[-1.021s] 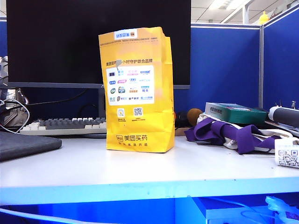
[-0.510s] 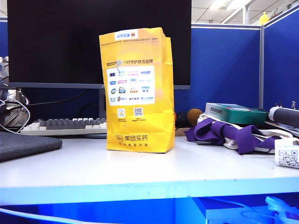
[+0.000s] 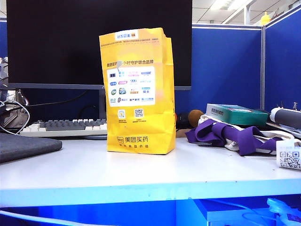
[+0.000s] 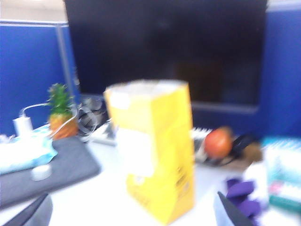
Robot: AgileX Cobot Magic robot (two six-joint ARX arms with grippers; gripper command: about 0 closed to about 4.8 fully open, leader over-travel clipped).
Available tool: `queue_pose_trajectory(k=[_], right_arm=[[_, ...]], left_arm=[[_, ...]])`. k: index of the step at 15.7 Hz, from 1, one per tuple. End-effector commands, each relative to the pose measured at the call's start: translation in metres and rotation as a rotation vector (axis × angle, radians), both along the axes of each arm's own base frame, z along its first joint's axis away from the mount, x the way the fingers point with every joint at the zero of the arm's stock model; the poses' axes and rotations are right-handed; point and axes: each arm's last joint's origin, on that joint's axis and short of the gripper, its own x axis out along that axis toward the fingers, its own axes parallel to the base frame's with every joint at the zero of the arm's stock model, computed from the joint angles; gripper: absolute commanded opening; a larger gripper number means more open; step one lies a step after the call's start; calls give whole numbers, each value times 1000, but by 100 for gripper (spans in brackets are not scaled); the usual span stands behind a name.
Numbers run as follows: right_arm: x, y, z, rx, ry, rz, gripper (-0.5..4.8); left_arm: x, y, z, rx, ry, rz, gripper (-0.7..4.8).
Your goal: Pick up the green apple and throw it into the yellow paper bag.
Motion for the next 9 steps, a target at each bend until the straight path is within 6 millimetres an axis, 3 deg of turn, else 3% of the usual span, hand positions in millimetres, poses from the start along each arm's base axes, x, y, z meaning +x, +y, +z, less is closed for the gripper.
queue_pose_trajectory(k=[1,3,6,9], right_arm=[[10,7,-39,-6,89,8,479],[14,10,-59,66,131,19,479],[17,8,-71,58,153,-102,479],[18,9,-83,0,143,-114,479]], left_arm=[[3,3,-29,-116,31,117,479],[20,0,-63,-249,105,128,479],[34,-2,-96,-241,78,146,479],[37,-3,-108,-176,77,127,479]])
